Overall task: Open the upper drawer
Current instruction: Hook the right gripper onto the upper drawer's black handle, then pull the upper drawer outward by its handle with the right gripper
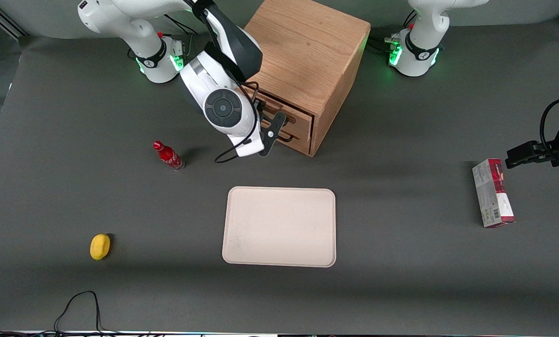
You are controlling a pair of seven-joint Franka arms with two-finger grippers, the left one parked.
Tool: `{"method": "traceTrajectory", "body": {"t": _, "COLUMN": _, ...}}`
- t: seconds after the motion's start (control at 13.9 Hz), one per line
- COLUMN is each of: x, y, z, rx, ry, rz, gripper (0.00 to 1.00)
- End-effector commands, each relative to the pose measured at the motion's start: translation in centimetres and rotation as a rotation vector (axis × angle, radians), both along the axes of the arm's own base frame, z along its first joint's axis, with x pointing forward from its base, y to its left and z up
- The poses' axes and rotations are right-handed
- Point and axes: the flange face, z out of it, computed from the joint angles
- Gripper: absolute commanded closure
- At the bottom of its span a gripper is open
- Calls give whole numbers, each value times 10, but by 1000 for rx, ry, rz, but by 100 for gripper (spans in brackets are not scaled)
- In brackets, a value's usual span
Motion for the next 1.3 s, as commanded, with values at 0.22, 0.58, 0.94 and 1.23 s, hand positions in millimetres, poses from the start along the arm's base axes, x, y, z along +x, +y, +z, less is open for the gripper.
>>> {"method": "traceTrajectory", "body": {"t": 0.22, "x": 16, "y": -9, "z": -3, "rx": -1, "ry": -26, "rz": 4, "gripper": 0}}
{"method": "traceTrajectory", "body": {"t": 0.58, "x": 38, "y": -22, "z": -5, "rx": -11, "ry": -60, "rz": -18, "gripper": 0}}
{"method": "traceTrajectory", "body": {"t": 0.94, "x": 55, "y": -32, "z": -4, "rx": -9, "ry": -73, "rz": -43, "gripper": 0}}
{"method": "traceTrajectory", "body": {"t": 1.23, "x": 69, "y": -41, "z": -5, "rx": -6, "ry": -82, "rz": -64, "gripper": 0}}
